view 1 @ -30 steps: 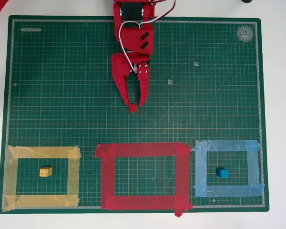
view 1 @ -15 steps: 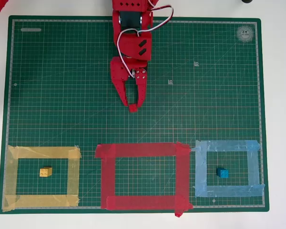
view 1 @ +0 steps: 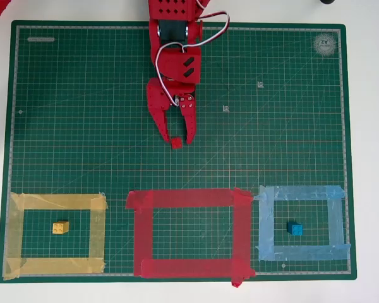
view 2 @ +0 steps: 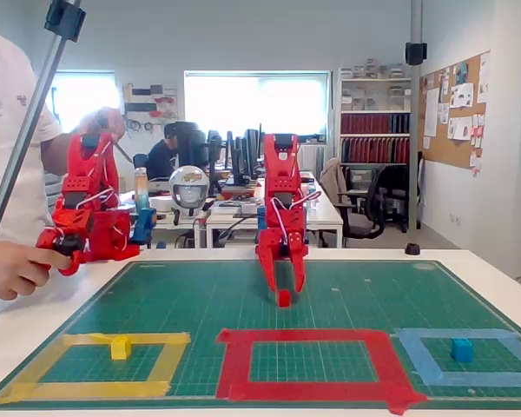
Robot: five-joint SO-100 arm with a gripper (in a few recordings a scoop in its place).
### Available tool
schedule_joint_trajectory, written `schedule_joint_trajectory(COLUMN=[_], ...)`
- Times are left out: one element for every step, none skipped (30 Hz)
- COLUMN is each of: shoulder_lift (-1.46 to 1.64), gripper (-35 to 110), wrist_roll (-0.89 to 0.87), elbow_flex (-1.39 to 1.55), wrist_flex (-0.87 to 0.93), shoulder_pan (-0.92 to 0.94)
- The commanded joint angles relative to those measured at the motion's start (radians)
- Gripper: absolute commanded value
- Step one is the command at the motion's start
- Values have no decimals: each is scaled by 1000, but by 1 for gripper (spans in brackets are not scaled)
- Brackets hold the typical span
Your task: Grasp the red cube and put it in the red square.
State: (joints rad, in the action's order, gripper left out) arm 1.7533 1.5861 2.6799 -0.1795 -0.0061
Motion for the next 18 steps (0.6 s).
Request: schedule_joint_trajectory(shoulder_lift=[5,2,-2,-6,-14,-20,-29,-40,-48,-55,-61,-67,-74,-80,-86,-89,-92,-94], gripper=[21,21,21,21,21,21,21,21,21,21,21,21,21,21,21,21,21,21], wrist_roll=[15,15,17,18,18,18,18,18,18,18,18,18,18,18,18,18,18,18], elbow_flex=[-41,-41,-44,-48,-52,-57,-61,-66,-72,-77,-83,-87,-92,-97,-101,-106,-107,-107], wrist_flex=[-12,-12,-12,-12,-12,-12,-12,-12,-12,-12,-12,-12,-12,-12,-12,-12,-12,-12], shoulder_pan=[-11,-11,-11,-11,-11,-11,-9,-9,-8,-8,-6,-5,-5,-5,-3,-3,-3,-3])
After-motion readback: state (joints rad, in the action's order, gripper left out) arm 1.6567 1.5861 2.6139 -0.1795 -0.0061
